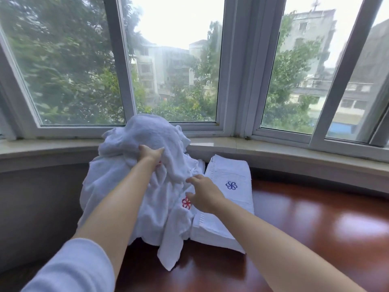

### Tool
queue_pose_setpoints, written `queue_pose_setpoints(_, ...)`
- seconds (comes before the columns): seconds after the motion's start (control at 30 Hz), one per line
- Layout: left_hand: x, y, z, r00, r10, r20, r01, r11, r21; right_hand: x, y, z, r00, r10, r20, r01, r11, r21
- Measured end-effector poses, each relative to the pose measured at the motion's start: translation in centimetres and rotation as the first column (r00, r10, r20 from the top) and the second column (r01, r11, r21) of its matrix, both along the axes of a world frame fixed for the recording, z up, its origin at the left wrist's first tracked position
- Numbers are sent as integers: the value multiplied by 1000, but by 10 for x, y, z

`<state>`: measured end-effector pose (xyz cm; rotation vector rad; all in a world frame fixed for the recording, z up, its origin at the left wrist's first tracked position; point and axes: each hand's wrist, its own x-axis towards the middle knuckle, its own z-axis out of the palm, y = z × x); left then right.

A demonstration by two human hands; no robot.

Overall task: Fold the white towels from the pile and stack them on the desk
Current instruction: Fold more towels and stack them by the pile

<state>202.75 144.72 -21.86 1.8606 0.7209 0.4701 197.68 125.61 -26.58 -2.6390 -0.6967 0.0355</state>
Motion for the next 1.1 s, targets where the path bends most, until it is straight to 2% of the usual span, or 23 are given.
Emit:
queue_pose_setpoints(0.1,4,10,-2,998,64,-27,-59,986,158,11,-3,2,1000,-2,24,4,998,-66)
queue_pose_setpoints(0.23,-2,21,8,1000,6,11,-9,942,336,24,1,6,999,-40,19,41,998,-46)
queue_pose_setpoints(0.37,-6,22,14,979,-189,-78,204,912,355,29,14,23,997,-81,11,81,996,40)
queue_pose_setpoints(0.47,-12,24,8,979,-152,-140,204,811,549,27,21,29,996,-92,9,91,992,84)
queue_pose_setpoints(0.53,-16,32,1,958,-98,-269,256,714,652,23,22,26,997,-80,16,79,994,72)
queue_pose_setpoints(0.63,-16,36,-3,892,-176,-417,414,692,592,17,20,19,997,-78,14,77,996,45)
queue_pose_setpoints(0.73,-17,34,-7,872,-261,-415,467,701,539,13,20,18,997,-77,9,76,996,47)
queue_pose_setpoints(0.77,-19,34,-7,872,-218,-439,460,674,579,12,20,19,997,-76,13,75,996,50)
queue_pose_setpoints(0.87,-27,39,-15,821,-36,-570,508,503,699,8,20,20,997,-74,10,74,995,60)
queue_pose_setpoints(1.0,-22,39,-18,859,-24,-511,491,317,811,6,24,13,999,-39,26,38,998,42)
queue_pose_setpoints(1.1,-19,29,-9,895,-61,-442,436,326,839,7,24,10,999,-34,29,33,999,41)
